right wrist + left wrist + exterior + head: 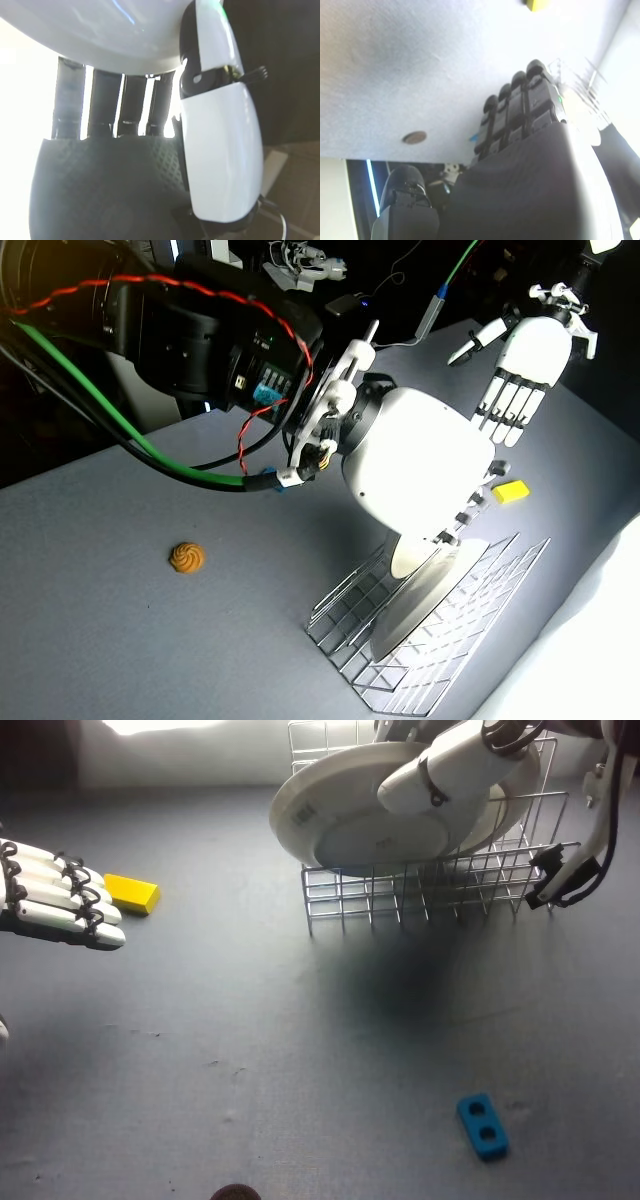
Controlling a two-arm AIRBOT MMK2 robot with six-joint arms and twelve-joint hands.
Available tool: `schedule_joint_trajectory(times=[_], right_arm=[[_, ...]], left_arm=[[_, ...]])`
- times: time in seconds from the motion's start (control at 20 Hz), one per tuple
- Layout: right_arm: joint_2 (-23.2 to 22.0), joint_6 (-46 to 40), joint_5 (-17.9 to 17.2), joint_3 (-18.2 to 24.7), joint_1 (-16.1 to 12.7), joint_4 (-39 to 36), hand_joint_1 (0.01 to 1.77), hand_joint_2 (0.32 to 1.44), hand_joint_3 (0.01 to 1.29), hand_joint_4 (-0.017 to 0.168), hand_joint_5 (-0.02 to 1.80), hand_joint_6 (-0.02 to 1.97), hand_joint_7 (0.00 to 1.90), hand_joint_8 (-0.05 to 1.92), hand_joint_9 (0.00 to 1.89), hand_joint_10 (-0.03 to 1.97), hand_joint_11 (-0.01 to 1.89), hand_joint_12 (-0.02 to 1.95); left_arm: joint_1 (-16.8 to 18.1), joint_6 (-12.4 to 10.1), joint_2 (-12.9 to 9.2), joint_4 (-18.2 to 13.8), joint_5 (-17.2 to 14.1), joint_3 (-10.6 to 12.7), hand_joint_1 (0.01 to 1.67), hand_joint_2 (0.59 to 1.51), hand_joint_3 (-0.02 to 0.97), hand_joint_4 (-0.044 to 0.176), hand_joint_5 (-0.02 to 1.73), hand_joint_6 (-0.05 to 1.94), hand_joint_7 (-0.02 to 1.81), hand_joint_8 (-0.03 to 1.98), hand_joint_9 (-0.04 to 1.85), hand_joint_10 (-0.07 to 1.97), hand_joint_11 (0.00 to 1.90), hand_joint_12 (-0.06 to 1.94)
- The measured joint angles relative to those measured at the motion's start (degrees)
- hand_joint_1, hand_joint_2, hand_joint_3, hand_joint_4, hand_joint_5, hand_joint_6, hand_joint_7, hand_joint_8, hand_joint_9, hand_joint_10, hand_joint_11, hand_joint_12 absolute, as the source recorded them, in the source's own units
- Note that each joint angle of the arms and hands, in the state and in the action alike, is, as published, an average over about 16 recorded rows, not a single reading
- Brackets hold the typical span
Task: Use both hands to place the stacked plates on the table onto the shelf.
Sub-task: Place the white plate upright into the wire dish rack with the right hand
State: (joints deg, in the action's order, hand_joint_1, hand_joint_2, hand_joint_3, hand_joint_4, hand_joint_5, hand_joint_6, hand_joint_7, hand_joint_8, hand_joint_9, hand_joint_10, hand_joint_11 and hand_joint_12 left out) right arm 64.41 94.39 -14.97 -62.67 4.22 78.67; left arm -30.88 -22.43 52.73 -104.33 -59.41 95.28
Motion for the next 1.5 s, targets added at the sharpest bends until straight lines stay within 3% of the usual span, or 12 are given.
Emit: schedule_joint_trajectory(times=[1.5], right_arm=[[1.41, -0.86, 2.40, -4.07, 2.96, -0.84, 1.23, 1.01, 0.02, 0.027, 1.08, 0.72, 1.15, 0.69, 1.30, 0.02, 0.80, 1.27]], left_arm=[[-0.01, 0.08, 0.05, -0.02, 0.01, -0.13, 0.01, 1.074, 0.015, 0.002, 0.02, 0.01, 0.02, 0.00, 0.02, 0.00, 0.01, 0.02]])
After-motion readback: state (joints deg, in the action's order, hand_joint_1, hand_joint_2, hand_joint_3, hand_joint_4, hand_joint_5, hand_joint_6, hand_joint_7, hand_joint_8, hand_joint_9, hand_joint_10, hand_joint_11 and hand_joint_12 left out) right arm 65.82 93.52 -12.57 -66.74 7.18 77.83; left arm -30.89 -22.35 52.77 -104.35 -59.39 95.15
